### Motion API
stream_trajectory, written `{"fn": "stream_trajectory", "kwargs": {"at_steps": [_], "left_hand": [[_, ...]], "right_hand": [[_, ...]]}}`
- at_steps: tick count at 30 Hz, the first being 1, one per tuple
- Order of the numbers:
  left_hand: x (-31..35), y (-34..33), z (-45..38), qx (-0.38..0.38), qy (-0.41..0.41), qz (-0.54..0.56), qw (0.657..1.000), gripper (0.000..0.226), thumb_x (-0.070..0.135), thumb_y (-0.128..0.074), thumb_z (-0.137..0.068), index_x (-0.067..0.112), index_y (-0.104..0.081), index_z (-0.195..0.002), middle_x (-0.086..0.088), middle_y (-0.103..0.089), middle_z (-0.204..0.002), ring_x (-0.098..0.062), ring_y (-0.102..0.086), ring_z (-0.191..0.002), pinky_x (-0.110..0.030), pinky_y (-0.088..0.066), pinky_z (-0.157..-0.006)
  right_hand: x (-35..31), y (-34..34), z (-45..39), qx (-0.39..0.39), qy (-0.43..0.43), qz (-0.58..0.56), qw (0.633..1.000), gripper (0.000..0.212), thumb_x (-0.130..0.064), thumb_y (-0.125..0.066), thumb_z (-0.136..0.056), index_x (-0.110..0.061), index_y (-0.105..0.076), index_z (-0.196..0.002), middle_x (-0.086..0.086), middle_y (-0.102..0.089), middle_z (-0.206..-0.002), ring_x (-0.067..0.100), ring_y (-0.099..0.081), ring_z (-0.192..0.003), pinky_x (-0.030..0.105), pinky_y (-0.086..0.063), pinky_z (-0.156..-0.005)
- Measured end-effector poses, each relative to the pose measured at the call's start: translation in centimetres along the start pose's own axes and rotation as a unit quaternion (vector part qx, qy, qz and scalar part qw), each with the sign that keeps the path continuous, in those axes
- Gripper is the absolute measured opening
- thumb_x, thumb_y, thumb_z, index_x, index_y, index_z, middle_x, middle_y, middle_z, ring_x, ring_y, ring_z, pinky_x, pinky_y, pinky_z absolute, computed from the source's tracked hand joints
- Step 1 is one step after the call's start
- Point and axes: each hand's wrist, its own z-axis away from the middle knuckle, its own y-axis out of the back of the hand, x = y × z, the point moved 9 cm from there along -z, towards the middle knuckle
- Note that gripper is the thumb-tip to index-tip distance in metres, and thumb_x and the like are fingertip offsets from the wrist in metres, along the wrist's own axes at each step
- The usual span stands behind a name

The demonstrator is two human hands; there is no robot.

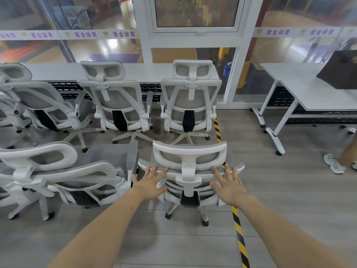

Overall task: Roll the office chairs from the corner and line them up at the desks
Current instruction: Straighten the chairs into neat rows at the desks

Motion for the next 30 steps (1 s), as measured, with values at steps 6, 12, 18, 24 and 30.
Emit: {"fn": "stream_trajectory", "kwargs": {"at_steps": [6, 12, 18, 24, 30], "left_hand": [[0.1, 0.0, -0.3, -0.003, 0.008, 0.007, 1.0, 0.076, 0.072, -0.035, -0.098, 0.061, 0.014, -0.155, 0.011, 0.024, -0.17, -0.023, 0.023, -0.157, -0.076, 0.003, -0.118], [0.8, -0.6, 0.3, 0.004, 0.011, 0.003, 1.0, 0.075, 0.072, -0.032, -0.097, 0.061, 0.016, -0.154, 0.009, 0.024, -0.17, -0.023, 0.023, -0.157, -0.075, 0.004, -0.117], [1.1, -0.4, 0.4, -0.003, 0.013, 0.002, 1.0, 0.074, 0.071, -0.032, -0.099, 0.06, 0.015, -0.154, 0.009, 0.024, -0.17, -0.024, 0.022, -0.157, -0.075, 0.005, -0.117], [1.0, -0.5, 0.2, -0.004, 0.017, -0.005, 1.0, 0.073, 0.069, -0.031, -0.1, 0.059, 0.016, -0.155, 0.008, 0.024, -0.17, -0.024, 0.022, -0.157, -0.076, 0.004, -0.118], [1.5, 0.8, 0.5, -0.001, 0.02, -0.041, 0.999, 0.075, 0.067, -0.034, -0.101, 0.055, 0.013, -0.158, 0.005, 0.02, -0.172, -0.027, 0.014, -0.159, -0.074, 0.004, -0.118]], "right_hand": [[0.2, 0.3, -0.3, 0.003, 0.003, 0.007, 1.0, 0.066, -0.065, -0.018, -0.105, -0.051, 0.021, -0.157, 0.009, 0.032, -0.167, 0.039, 0.033, -0.151, 0.054, 0.005, -0.127], [0.7, 0.4, -0.1, 0.005, 0.007, 0.02, 1.0, 0.067, -0.065, -0.017, -0.105, -0.051, 0.022, -0.157, 0.009, 0.033, -0.167, 0.039, 0.033, -0.151, 0.055, 0.003, -0.127], [1.0, 0.7, 0.0, 0.006, 0.004, 0.042, 0.999, 0.067, -0.067, -0.016, -0.104, -0.051, 0.023, -0.156, 0.008, 0.033, -0.167, 0.039, 0.032, -0.151, 0.055, 0.002, -0.128], [0.7, 0.9, -0.2, 0.007, 0.0, 0.048, 0.999, 0.067, -0.067, -0.016, -0.104, -0.051, 0.024, -0.156, 0.009, 0.034, -0.166, 0.039, 0.032, -0.151, 0.056, 0.002, -0.127], [0.4, 1.4, 0.1, 0.014, -0.011, 0.068, 0.998, 0.073, -0.069, -0.02, -0.103, -0.049, 0.024, -0.156, 0.01, 0.031, -0.167, 0.041, 0.028, -0.153, 0.058, -0.001, -0.126]]}}
